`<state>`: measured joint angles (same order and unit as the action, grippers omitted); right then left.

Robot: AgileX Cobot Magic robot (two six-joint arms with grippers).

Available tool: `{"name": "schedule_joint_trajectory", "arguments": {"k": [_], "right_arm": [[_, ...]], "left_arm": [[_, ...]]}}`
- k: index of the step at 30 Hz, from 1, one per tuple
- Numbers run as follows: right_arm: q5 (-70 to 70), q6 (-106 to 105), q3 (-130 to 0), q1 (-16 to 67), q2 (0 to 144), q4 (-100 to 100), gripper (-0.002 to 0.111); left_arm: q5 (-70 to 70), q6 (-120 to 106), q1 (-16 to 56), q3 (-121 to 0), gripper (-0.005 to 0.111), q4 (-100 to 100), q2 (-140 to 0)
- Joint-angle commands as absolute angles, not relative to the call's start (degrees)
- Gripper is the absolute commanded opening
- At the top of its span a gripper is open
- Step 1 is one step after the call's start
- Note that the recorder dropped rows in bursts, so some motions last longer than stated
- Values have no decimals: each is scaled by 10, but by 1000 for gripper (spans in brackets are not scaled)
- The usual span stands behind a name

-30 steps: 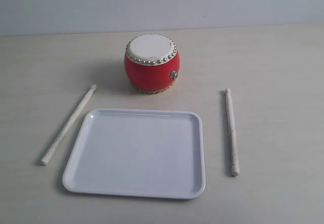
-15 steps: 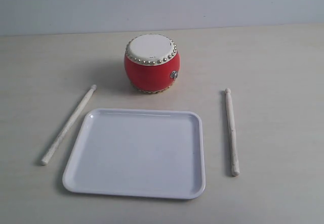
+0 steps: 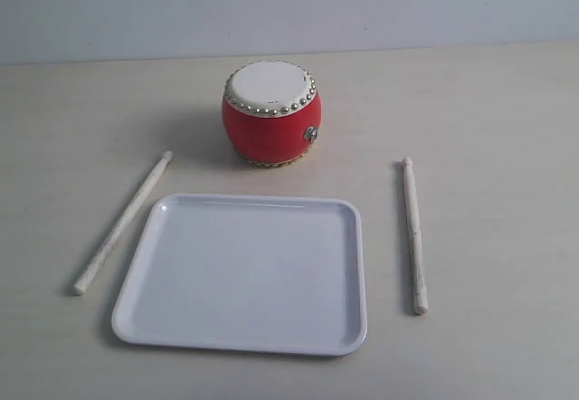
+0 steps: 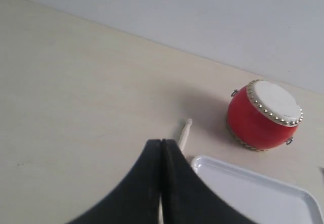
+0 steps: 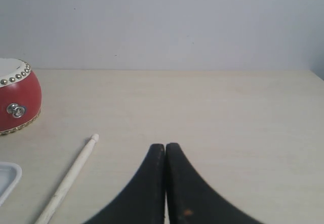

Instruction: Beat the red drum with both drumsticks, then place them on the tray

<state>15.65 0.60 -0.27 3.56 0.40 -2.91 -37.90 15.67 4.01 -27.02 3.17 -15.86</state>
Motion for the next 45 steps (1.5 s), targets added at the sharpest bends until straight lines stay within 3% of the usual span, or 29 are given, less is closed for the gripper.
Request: {"name": "schedule_joint_trajectory", "arguments": {"k": [1, 15, 22, 36, 42, 45], "right_arm": [[154, 3, 0, 32, 0, -29, 0], [154, 3, 0, 32, 0, -29, 0], [154, 3, 0, 32, 0, -29, 0], [154, 3, 0, 32, 0, -29, 0], [154, 3, 0, 32, 0, -29, 0], [154, 3, 0, 32, 0, -29, 0]], "left_arm": [[-385, 81, 40, -326, 0, 66, -202], [-676, 0, 40, -450, 0, 79, -519], [-670, -44, 40, -451, 0, 126, -667], [-596, -167, 40, -492, 2, 260, -786], [-596, -158, 44, -564, 3, 213, -884], [-582, -158, 85, -571, 3, 162, -894]]}}
